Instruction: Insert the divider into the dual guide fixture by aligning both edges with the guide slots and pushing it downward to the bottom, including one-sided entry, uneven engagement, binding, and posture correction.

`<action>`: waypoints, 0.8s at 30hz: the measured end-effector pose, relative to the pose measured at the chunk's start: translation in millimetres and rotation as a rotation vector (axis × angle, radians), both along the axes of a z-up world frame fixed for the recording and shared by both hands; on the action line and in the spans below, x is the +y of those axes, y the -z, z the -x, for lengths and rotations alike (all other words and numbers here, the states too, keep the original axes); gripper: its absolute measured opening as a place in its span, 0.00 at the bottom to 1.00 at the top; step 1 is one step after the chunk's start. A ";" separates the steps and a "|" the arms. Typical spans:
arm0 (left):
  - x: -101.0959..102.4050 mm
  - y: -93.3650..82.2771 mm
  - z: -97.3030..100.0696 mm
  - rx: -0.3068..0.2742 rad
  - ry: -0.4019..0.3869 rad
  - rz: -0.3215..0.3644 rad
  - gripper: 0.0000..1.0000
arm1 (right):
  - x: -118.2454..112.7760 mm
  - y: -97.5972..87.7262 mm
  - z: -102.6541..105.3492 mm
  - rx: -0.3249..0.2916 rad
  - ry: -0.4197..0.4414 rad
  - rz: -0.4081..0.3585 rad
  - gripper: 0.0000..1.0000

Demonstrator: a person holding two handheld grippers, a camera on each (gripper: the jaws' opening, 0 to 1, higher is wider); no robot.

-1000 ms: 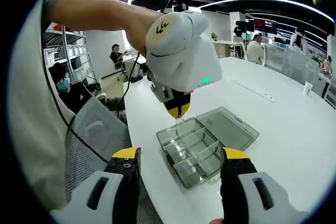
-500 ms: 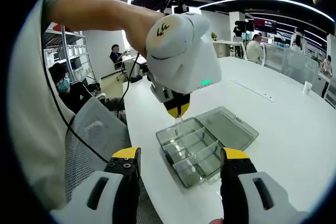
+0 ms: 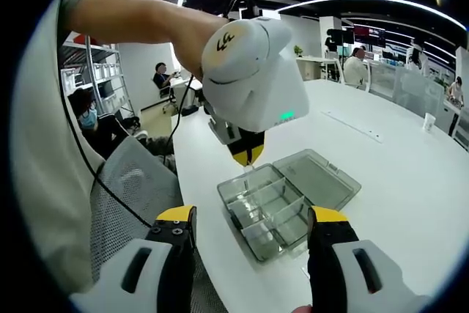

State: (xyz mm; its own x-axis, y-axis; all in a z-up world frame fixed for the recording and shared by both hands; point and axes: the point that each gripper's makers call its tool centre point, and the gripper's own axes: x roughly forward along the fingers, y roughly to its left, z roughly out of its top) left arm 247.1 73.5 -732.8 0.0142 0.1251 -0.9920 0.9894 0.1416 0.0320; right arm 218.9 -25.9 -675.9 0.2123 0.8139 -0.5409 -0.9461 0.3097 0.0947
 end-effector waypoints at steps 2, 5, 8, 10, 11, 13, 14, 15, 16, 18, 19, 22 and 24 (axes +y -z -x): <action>0.2 0.7 -0.2 -0.001 -0.002 -0.003 0.00 | -0.6 0.3 0.0 0.000 0.002 0.001 0.58; -0.6 2.0 -0.5 -0.001 -0.002 -0.001 0.00 | -0.9 0.0 -0.1 0.000 0.004 -0.001 0.58; -0.7 3.2 -0.6 0.002 -0.006 -0.004 0.00 | -1.2 0.7 0.0 0.001 0.005 -0.001 0.58; -1.0 3.5 -0.7 0.002 -0.008 -0.003 0.00 | -1.6 1.1 -0.1 0.002 0.006 -0.001 0.59; -1.2 3.7 -0.9 0.003 -0.010 -0.003 0.00 | -1.6 1.1 -0.2 0.002 0.006 -0.001 0.59; -0.4 4.2 -0.3 0.007 -0.011 -0.007 0.00 | -2.0 1.3 -0.6 0.003 0.006 -0.002 0.59; -0.7 5.0 -0.8 0.007 -0.012 -0.006 0.00 | -2.1 1.1 -1.0 0.002 0.007 -0.003 0.58; -0.9 5.4 -0.6 0.009 -0.014 -0.005 0.00 | -2.3 1.2 -1.1 0.003 0.008 -0.003 0.59; -0.8 6.0 -0.8 0.011 -0.015 -0.007 0.00 | -2.4 1.3 -1.2 0.003 0.008 -0.003 0.58; -0.6 7.0 -1.4 0.012 -0.011 -0.010 0.00 | -2.6 1.6 -1.3 0.004 0.010 -0.004 0.58; -0.5 7.6 -1.1 0.016 -0.016 -0.012 0.00 | -2.7 1.7 -1.4 0.004 0.009 -0.004 0.58; -0.8 8.6 -1.5 0.018 -0.020 -0.013 0.00 | -2.9 1.7 -1.7 0.004 0.012 -0.006 0.58; -0.5 9.6 -1.2 0.021 -0.021 -0.017 0.00 | -2.9 1.6 -1.8 0.005 0.013 -0.007 0.58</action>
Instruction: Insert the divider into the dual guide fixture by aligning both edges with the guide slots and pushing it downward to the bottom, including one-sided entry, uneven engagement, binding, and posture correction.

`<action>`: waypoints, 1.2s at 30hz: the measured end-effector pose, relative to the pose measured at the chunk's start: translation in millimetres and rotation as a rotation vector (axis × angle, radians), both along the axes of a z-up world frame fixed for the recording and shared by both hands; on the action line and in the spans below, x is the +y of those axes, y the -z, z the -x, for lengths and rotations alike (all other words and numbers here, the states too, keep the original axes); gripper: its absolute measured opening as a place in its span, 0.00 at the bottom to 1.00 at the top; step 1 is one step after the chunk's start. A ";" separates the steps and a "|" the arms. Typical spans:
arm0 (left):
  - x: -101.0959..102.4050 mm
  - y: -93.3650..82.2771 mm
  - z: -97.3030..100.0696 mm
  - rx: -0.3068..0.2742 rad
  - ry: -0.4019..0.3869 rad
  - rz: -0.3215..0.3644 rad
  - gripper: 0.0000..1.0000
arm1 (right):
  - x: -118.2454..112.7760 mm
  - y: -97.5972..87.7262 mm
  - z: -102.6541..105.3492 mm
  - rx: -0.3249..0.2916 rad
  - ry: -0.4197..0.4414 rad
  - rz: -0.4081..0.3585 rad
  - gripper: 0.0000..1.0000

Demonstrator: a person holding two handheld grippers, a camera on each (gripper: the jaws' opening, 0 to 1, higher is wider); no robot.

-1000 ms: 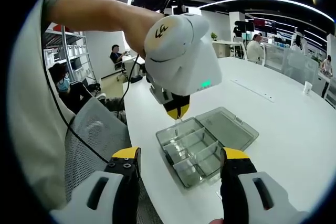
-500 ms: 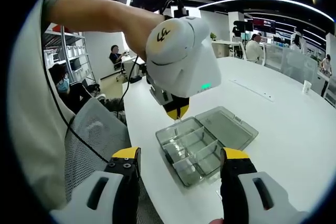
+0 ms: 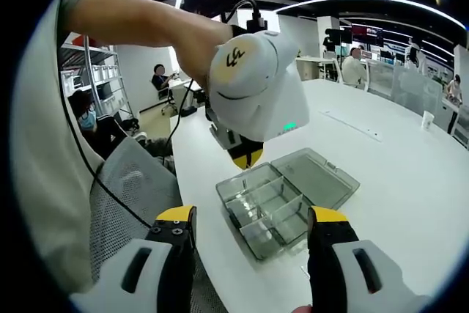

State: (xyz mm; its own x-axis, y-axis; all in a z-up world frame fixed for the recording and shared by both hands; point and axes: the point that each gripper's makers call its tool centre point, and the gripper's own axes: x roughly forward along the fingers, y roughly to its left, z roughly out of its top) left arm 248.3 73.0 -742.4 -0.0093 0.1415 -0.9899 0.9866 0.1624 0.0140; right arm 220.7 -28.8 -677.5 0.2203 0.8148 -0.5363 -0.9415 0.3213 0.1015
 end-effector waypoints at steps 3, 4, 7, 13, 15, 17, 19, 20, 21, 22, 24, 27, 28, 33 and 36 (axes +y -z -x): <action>0.6 2.2 0.3 0.003 -0.005 0.001 0.00 | -0.2 0.4 0.1 0.001 0.001 -0.001 0.58; 1.1 2.7 0.3 0.004 -0.007 0.000 0.00 | -0.5 0.6 0.2 0.001 0.001 0.000 0.58; 1.1 3.0 1.1 0.007 -0.015 0.002 0.00 | -0.8 1.0 0.3 0.002 0.003 0.001 0.58; 1.2 2.6 0.7 0.015 -0.012 -0.002 0.00 | -0.3 0.7 -0.7 0.001 0.004 -0.002 0.58; 1.4 3.1 0.4 0.019 -0.010 -0.007 0.00 | -0.1 0.4 -0.7 0.001 0.004 -0.004 0.58; 0.7 3.3 0.2 0.021 -0.008 -0.010 0.00 | -0.5 1.0 -0.8 0.001 0.004 -0.003 0.58; 0.4 3.2 1.0 0.022 -0.003 -0.014 0.00 | -0.8 1.5 -0.7 0.002 0.004 -0.003 0.58; 0.4 4.1 1.0 0.022 -0.002 -0.017 0.00 | -1.0 1.6 -0.6 0.002 0.004 -0.002 0.58; 0.3 4.3 0.9 0.022 0.000 -0.017 0.00 | -1.0 1.3 -0.2 0.003 0.004 -0.002 0.58; 0.4 4.5 1.2 0.022 -0.002 -0.017 0.00 | -1.1 1.1 -0.2 0.003 0.004 -0.002 0.58; 1.4 4.9 1.0 0.024 0.002 -0.020 0.00 | -1.4 1.3 -0.6 0.003 0.004 -0.001 0.58; 2.7 6.1 1.3 0.025 0.001 -0.021 0.00 | -1.3 1.1 -1.1 0.003 0.005 -0.002 0.58; 2.8 6.6 1.3 0.024 0.001 -0.021 0.00 | -1.2 1.0 -0.9 0.003 0.005 -0.002 0.58; 1.9 8.4 0.9 0.023 0.001 -0.019 0.00 | -1.3 1.8 -0.3 0.004 0.004 0.001 0.58; 1.9 9.1 1.1 0.021 0.007 -0.021 0.00 | -1.8 2.2 -0.5 0.005 0.006 0.001 0.58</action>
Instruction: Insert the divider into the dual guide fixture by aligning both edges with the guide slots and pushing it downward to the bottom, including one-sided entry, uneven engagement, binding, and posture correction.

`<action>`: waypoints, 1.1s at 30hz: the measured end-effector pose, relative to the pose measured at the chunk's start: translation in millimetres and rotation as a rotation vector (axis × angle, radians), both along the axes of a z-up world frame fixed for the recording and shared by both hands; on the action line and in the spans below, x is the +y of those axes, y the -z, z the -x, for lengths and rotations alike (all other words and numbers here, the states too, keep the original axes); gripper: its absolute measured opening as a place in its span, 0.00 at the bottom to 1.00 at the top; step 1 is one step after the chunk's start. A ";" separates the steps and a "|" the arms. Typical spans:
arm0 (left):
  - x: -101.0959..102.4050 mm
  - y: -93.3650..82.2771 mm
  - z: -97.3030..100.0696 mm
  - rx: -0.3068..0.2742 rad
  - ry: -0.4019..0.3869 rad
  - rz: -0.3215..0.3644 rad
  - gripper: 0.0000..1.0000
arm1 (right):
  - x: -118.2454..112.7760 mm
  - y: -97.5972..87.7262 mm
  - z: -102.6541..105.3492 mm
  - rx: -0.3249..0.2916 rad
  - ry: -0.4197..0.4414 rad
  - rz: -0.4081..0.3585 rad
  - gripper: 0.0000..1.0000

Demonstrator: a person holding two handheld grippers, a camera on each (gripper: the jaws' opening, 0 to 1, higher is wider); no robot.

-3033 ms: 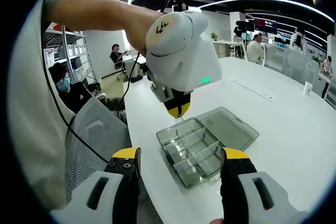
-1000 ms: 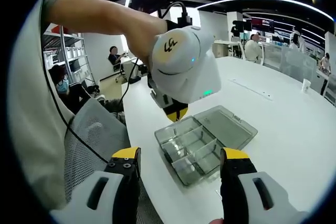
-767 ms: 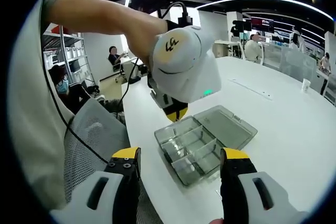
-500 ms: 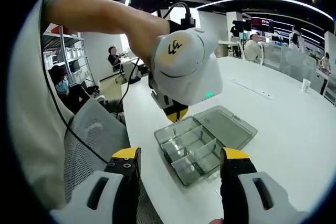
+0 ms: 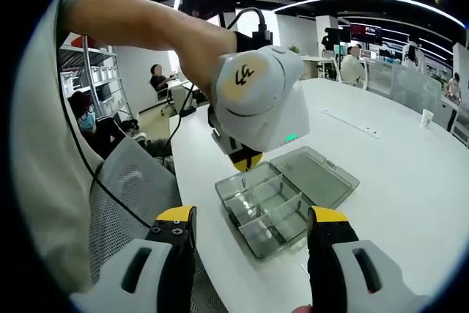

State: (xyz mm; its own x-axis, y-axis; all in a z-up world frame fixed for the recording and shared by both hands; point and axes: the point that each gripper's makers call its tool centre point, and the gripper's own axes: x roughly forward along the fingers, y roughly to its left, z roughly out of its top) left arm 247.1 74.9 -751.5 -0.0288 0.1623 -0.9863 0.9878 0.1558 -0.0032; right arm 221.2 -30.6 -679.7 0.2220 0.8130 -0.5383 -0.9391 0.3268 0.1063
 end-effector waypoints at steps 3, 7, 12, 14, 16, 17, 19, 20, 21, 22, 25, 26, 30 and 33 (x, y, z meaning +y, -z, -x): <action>-0.3 0.8 0.1 -0.002 0.007 -0.002 0.00 | -0.5 -0.2 -0.2 0.000 0.001 0.001 0.58; -0.1 2.8 -0.6 -0.005 0.011 0.000 0.00 | -0.5 0.2 -0.4 0.001 0.001 0.001 0.58; -0.9 3.4 -1.1 -0.008 0.009 0.004 0.00 | -0.4 0.5 -0.7 0.001 -0.001 0.002 0.58; -1.4 4.1 -1.5 -0.009 0.011 0.007 0.00 | 0.0 0.3 -0.8 0.002 -0.001 0.002 0.58; -1.2 5.7 -1.6 -0.012 0.011 0.003 0.00 | 0.1 0.4 -0.5 0.001 -0.002 0.003 0.58; -0.9 6.5 -1.0 -0.013 0.011 0.003 0.00 | 0.1 0.3 -0.2 0.002 -0.002 0.003 0.58; -0.6 7.4 -1.2 -0.014 0.011 0.003 0.00 | -0.4 0.3 -0.2 0.002 -0.002 0.004 0.58; -0.4 7.6 -1.2 -0.014 0.010 0.003 0.00 | -0.8 0.4 -0.2 0.002 -0.001 0.005 0.58; -0.4 7.8 -1.2 -0.014 0.009 0.004 0.00 | -1.2 0.5 -0.3 0.002 -0.001 0.006 0.58; 0.0 8.0 -1.4 -0.013 0.005 0.004 0.00 | -1.7 0.5 -0.5 0.002 0.000 0.007 0.58; -0.6 6.7 -1.6 -0.011 -0.005 0.000 0.00 | -2.0 -0.1 -1.0 0.001 0.001 0.007 0.58; -1.4 6.0 -2.1 -0.010 -0.005 0.001 0.00 | -1.9 -0.3 -1.1 0.001 0.001 0.006 0.58; -2.4 3.5 -1.0 -0.003 -0.010 -0.007 0.00 | -1.0 -0.2 -1.0 0.002 0.000 0.005 0.58; -0.6 4.1 0.0 -0.001 -0.016 -0.010 0.00 | -0.9 0.1 -0.4 0.003 0.001 0.005 0.58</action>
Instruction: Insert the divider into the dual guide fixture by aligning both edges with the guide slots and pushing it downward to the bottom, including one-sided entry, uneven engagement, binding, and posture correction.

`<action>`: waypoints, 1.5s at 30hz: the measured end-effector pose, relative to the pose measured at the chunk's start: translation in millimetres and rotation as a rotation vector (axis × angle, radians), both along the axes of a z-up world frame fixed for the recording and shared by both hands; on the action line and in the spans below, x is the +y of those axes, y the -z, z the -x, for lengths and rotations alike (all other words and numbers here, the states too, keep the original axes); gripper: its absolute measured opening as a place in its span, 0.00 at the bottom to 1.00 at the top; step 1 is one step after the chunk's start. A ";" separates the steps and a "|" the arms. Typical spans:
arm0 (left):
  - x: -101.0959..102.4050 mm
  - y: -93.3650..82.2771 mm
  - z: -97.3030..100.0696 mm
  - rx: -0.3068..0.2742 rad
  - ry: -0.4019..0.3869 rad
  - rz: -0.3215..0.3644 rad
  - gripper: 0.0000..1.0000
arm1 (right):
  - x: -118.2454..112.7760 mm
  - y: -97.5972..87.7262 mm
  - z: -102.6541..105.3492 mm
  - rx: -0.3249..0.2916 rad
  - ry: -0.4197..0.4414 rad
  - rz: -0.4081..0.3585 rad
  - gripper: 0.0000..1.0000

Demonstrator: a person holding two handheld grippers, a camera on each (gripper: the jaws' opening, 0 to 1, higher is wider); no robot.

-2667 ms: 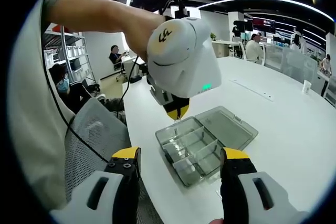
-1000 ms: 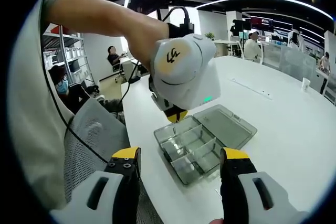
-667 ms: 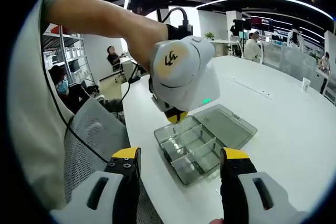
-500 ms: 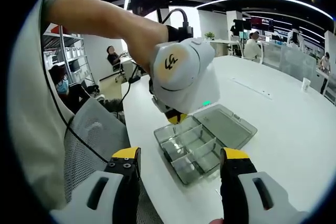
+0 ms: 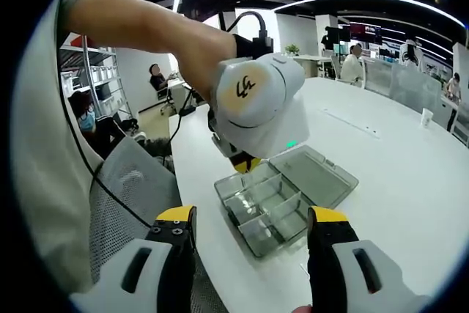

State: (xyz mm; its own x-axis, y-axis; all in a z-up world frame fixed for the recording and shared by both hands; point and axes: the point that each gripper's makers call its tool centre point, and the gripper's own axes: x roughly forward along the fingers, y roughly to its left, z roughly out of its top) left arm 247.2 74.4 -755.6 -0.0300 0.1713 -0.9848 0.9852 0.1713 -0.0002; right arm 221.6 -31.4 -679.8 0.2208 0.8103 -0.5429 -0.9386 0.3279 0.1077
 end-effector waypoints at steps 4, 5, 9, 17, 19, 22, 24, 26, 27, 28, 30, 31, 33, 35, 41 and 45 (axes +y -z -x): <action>0.1 0.8 -0.5 -0.001 0.008 0.004 0.00 | -1.2 1.0 0.1 0.001 0.001 0.002 0.58; 0.1 1.1 -0.2 0.000 0.010 0.004 0.00 | -1.4 0.9 0.0 0.001 0.001 0.002 0.58; -0.1 4.0 -0.4 0.000 0.010 0.003 0.00 | -2.0 1.2 -0.4 0.001 0.003 0.002 0.58; 0.1 8.5 -0.8 0.001 0.011 0.005 0.00 | -3.2 2.0 -0.3 0.003 0.005 0.003 0.59; 0.1 9.7 -0.5 0.001 0.012 0.007 0.00 | -3.2 2.4 -0.3 0.003 0.005 0.004 0.59; 0.2 11.2 -0.7 0.001 0.013 0.010 0.00 | -3.2 2.5 -0.4 0.003 0.005 0.005 0.59; 0.2 12.2 -0.7 0.001 0.013 0.011 0.00 | -3.0 2.2 -0.4 0.004 0.006 0.004 0.59; 0.3 13.7 -0.7 0.001 0.012 0.013 0.00 | -3.4 2.5 -0.6 0.004 0.006 0.006 0.59; 0.5 14.0 -0.6 0.001 0.013 0.014 0.00 | -3.6 2.4 -0.6 0.004 0.007 0.005 0.59; 0.4 14.5 -0.5 0.000 0.012 0.014 0.00 | -3.7 2.5 -0.6 0.005 0.007 0.006 0.59; 0.4 16.0 -0.4 -0.001 0.014 0.015 0.00 | -3.8 2.4 -0.4 0.005 0.008 0.006 0.59; 0.3 16.9 -0.6 -0.001 0.015 0.015 0.00 | -3.9 2.5 -0.4 0.006 0.009 0.005 0.59; 0.3 18.1 -0.5 -0.001 0.017 0.015 0.00 | -4.2 2.7 -0.3 0.007 0.009 0.006 0.59; 0.4 18.9 -0.5 -0.001 0.019 0.016 0.00 | -4.6 2.8 -0.4 0.006 0.010 0.006 0.59; 0.3 20.6 -0.8 -0.001 0.023 0.017 0.00 | -5.2 3.6 -0.7 0.008 0.012 0.007 0.59; 0.4 21.5 -0.5 -0.002 0.023 0.018 0.00 | -4.5 3.3 -0.4 0.009 0.012 0.006 0.59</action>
